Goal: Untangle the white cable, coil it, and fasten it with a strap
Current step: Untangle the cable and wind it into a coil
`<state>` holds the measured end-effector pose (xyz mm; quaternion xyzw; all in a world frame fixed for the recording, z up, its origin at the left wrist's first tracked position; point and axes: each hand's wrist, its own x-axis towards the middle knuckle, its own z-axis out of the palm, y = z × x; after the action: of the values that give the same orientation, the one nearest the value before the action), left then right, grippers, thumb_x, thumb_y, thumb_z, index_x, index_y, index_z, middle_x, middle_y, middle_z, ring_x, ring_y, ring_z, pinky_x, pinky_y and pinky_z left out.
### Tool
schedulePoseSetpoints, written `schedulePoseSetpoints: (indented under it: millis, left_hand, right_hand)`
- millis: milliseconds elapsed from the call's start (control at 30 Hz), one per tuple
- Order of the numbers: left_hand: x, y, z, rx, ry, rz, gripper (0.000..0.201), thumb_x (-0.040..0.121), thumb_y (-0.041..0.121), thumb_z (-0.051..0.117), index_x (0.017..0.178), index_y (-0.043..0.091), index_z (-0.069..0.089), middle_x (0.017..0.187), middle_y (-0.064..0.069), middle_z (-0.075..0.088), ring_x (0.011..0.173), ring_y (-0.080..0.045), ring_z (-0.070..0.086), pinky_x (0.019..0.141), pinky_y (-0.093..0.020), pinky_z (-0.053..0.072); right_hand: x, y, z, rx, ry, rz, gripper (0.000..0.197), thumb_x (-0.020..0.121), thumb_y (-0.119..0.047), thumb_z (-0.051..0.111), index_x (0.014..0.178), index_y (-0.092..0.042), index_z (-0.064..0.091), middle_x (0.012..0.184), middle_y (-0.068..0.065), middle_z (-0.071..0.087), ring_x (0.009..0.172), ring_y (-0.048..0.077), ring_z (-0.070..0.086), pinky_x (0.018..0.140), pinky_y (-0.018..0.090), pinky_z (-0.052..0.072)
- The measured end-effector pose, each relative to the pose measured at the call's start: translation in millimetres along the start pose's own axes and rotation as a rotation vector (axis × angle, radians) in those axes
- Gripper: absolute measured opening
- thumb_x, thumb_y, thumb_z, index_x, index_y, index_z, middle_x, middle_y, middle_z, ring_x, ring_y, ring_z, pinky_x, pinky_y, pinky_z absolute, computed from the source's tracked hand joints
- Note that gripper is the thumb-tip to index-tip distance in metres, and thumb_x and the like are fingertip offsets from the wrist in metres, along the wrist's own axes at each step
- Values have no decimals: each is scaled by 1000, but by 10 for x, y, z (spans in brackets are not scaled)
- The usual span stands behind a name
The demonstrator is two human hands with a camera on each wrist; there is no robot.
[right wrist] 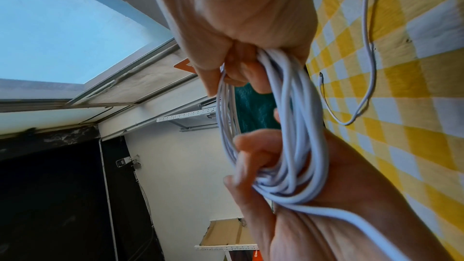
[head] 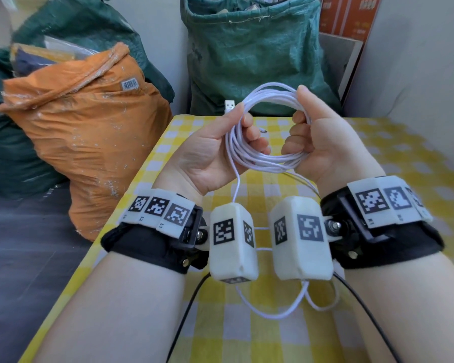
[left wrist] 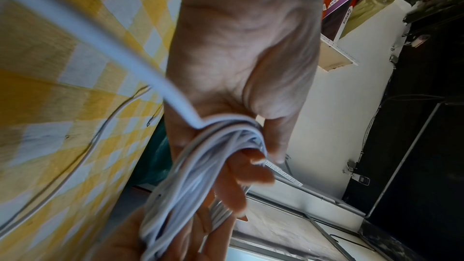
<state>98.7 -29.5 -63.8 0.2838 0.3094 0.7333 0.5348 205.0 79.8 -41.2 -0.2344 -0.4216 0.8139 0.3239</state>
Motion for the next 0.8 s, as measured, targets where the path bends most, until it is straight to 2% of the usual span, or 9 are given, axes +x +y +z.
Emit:
schedulePoseSetpoints:
  millis: [67, 133, 233, 333, 400, 500, 633, 733, 800]
  left_hand:
    - [8, -2, 32, -31, 8, 28, 29, 89, 35, 45, 71, 14, 53, 51, 5, 49, 53, -12, 56, 77, -32, 56]
    - [18, 9, 58, -52, 43, 58, 34, 96, 38, 37, 72, 16, 45, 45, 8, 35, 41, -7, 42, 65, -26, 55]
    - [26, 47, 41, -84, 84, 73, 39, 99, 42, 32, 72, 17, 42, 41, 10, 29, 33, -5, 29, 47, -18, 40]
    - [13, 97, 8, -65, 114, 64, 37, 98, 42, 34, 73, 17, 42, 40, 10, 28, 31, -4, 27, 40, -15, 29]
    - [-6, 140, -18, 1, 129, 24, 37, 99, 42, 35, 73, 17, 43, 40, 11, 27, 30, -4, 26, 37, -15, 26]
    - [-44, 169, -28, 164, 143, -94, 36, 98, 42, 36, 74, 17, 43, 41, 12, 25, 29, -3, 23, 36, -15, 24]
    - [-62, 130, 32, 298, 154, -190, 35, 97, 41, 39, 74, 15, 45, 42, 12, 24, 29, -1, 21, 35, -14, 20]
    - [-42, 107, 58, 264, 180, -151, 33, 94, 40, 44, 78, 12, 50, 43, 11, 28, 30, -1, 26, 35, -13, 27]
    - [-23, 87, 59, 207, 188, -99, 30, 95, 36, 43, 81, 10, 52, 45, 10, 34, 34, -2, 34, 40, -14, 35]
  right_hand:
    - [7, 1, 4, 26, -29, 29, 44, 90, -39, 60, 59, -15, 40, 49, -6, 19, 32, 7, 17, 32, 17, 24]
    - [10, 5, 4, -11, -94, 84, 45, 89, -45, 59, 61, -16, 39, 45, -7, 18, 33, 8, 20, 36, 18, 33]
    - [9, 16, -21, -141, -172, 136, 40, 88, -42, 60, 63, -18, 42, 46, -6, 32, 39, 10, 35, 52, 21, 51]
    - [3, 27, -49, -317, -174, 146, 36, 88, -41, 62, 64, -18, 49, 52, -4, 52, 50, 12, 55, 55, 24, 53]
    - [15, 27, -71, -456, -146, 82, 29, 86, -39, 65, 67, -19, 57, 58, -7, 60, 62, 10, 60, 59, 26, 50]
    - [22, 14, -91, -592, -201, -20, 11, 85, -27, 68, 79, -17, 65, 69, -6, 61, 67, 12, 55, 61, 24, 44]
    - [-14, 24, -104, -639, -361, 17, 18, 91, -25, 59, 96, -9, 66, 58, -6, 41, 48, 8, 38, 48, 19, 34]
    - [-9, 41, -80, -559, -343, 3, 23, 96, -28, 52, 78, -13, 54, 50, -9, 27, 41, 6, 22, 42, 17, 22]
    - [18, 42, -66, -431, -286, -7, 31, 98, -27, 49, 70, -16, 43, 45, -11, 24, 38, 5, 19, 39, 17, 21]
